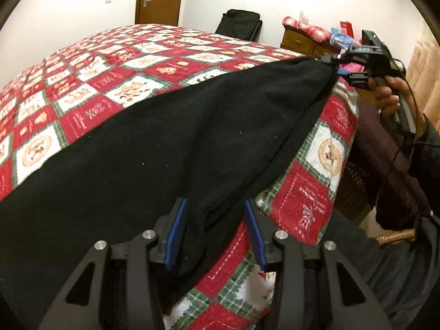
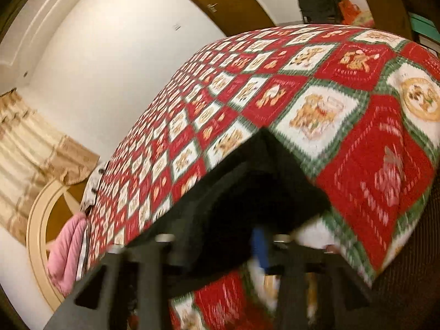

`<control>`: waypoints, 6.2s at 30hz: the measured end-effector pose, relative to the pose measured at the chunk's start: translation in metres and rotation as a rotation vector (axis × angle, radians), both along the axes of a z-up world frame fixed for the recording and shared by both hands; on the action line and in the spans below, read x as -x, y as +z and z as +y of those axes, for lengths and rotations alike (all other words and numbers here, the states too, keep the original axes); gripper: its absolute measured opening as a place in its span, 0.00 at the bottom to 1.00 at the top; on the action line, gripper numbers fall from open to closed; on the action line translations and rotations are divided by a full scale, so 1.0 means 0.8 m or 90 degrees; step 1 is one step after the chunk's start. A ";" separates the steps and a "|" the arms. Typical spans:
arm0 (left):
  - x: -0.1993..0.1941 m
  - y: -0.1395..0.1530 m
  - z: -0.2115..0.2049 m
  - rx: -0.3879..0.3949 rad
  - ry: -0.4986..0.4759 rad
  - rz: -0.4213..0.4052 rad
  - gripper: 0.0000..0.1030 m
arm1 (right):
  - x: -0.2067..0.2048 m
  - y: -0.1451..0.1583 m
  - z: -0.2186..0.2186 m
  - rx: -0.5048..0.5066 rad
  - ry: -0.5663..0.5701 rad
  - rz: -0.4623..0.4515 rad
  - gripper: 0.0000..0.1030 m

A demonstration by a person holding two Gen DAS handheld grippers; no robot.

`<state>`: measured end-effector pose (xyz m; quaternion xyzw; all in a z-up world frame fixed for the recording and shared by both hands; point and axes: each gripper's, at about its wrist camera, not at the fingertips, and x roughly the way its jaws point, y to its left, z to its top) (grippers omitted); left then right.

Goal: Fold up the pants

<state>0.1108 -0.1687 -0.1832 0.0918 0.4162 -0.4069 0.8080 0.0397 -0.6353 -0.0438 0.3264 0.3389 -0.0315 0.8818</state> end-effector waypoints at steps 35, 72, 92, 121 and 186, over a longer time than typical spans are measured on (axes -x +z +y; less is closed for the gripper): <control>-0.006 -0.001 0.005 0.029 0.004 0.025 0.43 | 0.035 0.042 -0.007 0.301 -0.075 -0.021 0.68; 0.000 -0.001 0.060 0.077 0.008 0.051 0.43 | 0.019 -0.072 0.276 0.681 0.488 0.053 0.00; -0.015 0.010 0.030 0.083 0.028 0.030 0.56 | -0.042 -0.075 0.313 0.457 0.483 0.015 0.01; 0.003 0.026 0.025 0.075 0.041 -0.019 0.61 | -0.027 -0.048 0.199 0.432 0.332 0.065 0.09; 0.023 0.011 0.215 0.097 0.289 -0.067 0.76 | -0.153 -0.054 0.501 0.368 0.572 0.133 0.68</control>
